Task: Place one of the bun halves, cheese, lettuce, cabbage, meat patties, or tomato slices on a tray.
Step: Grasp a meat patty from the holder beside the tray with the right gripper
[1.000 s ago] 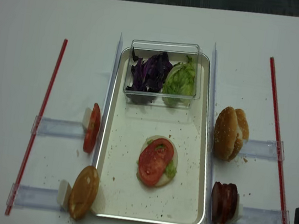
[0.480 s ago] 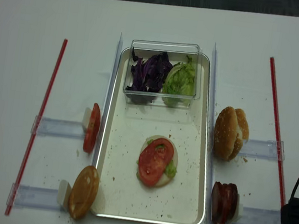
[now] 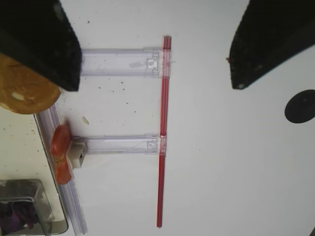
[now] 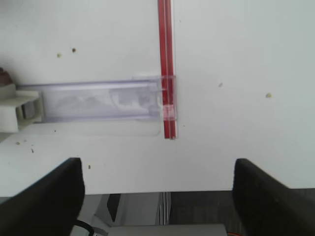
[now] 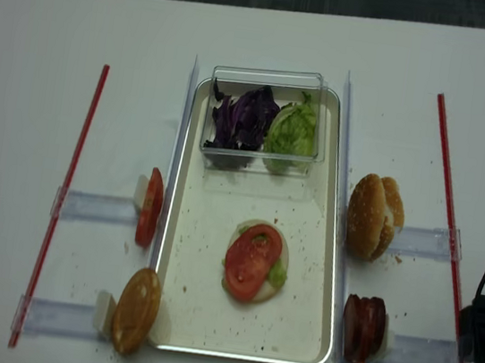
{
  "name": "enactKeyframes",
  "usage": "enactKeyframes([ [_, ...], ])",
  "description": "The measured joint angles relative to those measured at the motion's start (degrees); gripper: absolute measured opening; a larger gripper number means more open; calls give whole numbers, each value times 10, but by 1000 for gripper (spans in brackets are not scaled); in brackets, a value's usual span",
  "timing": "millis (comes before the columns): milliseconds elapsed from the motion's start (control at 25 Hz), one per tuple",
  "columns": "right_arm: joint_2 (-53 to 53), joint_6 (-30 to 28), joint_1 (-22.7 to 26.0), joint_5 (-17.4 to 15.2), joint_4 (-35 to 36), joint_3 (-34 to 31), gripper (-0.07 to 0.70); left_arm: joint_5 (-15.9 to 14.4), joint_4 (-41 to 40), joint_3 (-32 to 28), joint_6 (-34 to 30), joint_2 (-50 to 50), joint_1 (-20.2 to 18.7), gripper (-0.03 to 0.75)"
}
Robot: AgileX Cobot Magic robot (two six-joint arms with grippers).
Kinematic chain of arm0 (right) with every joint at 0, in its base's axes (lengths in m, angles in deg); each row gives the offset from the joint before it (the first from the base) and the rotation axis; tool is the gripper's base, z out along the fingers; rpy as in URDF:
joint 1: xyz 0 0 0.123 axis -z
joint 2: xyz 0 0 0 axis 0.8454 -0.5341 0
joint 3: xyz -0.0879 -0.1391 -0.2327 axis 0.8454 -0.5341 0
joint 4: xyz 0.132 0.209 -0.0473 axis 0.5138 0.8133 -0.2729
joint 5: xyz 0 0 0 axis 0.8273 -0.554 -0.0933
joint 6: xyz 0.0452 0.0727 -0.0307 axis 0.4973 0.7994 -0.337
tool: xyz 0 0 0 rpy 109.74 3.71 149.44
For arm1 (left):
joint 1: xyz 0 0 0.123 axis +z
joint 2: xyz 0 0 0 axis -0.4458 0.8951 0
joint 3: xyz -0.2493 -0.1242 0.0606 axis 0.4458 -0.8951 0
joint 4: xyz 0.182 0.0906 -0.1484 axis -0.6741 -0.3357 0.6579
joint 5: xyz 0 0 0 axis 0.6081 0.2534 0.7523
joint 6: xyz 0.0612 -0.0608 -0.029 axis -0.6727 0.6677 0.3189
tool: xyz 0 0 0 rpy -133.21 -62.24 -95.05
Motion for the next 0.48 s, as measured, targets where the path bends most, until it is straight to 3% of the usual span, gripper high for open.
enactKeyframes([
  [480, -85, -4, 0, 2, 23, 47, 627, 0, 0, 0, 0, 0, 0, 565],
])
